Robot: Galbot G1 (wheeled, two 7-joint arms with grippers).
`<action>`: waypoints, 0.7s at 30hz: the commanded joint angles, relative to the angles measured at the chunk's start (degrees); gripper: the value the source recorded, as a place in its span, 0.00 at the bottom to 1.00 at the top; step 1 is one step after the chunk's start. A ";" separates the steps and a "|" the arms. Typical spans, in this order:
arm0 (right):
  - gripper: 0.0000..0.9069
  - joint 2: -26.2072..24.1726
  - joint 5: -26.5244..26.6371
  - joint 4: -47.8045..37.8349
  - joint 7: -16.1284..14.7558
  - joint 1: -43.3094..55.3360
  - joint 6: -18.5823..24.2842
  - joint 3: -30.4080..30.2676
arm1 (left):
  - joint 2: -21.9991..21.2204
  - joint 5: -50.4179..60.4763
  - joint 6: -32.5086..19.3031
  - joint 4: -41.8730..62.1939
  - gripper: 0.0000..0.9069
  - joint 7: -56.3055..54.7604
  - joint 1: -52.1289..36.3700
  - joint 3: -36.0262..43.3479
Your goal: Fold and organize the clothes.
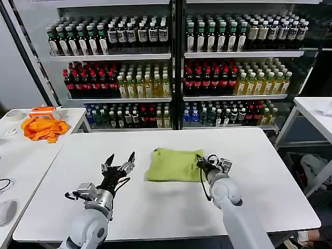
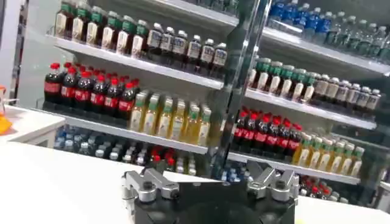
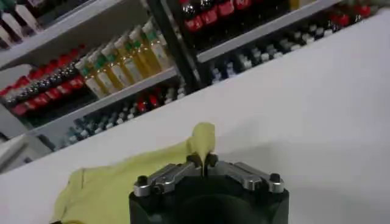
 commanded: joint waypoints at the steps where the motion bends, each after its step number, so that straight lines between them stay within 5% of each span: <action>1: 0.09 -2.31 -8.06 -10.42 -5.15 7.27 2.24 -0.29 | -0.18 1.18 0.03 -0.09 1.00 0.09 0.03 0.52; 2: 0.73 -2.15 -9.10 -10.88 -5.54 7.50 2.78 -0.47 | -0.25 1.30 0.00 -0.07 1.00 0.09 0.04 0.60; 3: 1.00 -2.05 -9.79 -10.95 -6.03 7.53 3.75 -0.56 | -0.28 1.37 0.00 -0.08 1.00 0.08 0.03 0.64; 6: 1.00 -2.01 -12.61 -8.27 -7.03 6.20 6.15 -0.33 | -0.38 2.16 -0.06 -0.37 1.00 0.10 0.23 0.99; 13: 1.00 -6.38 -28.91 9.85 -6.97 -10.53 16.44 1.81 | 0.00 10.18 -1.26 -2.20 1.00 0.33 1.77 2.01; 21: 1.00 -5.14 -34.77 28.64 -6.78 -32.11 21.36 10.41 | 0.18 13.24 -2.56 -4.22 1.00 0.65 4.52 2.69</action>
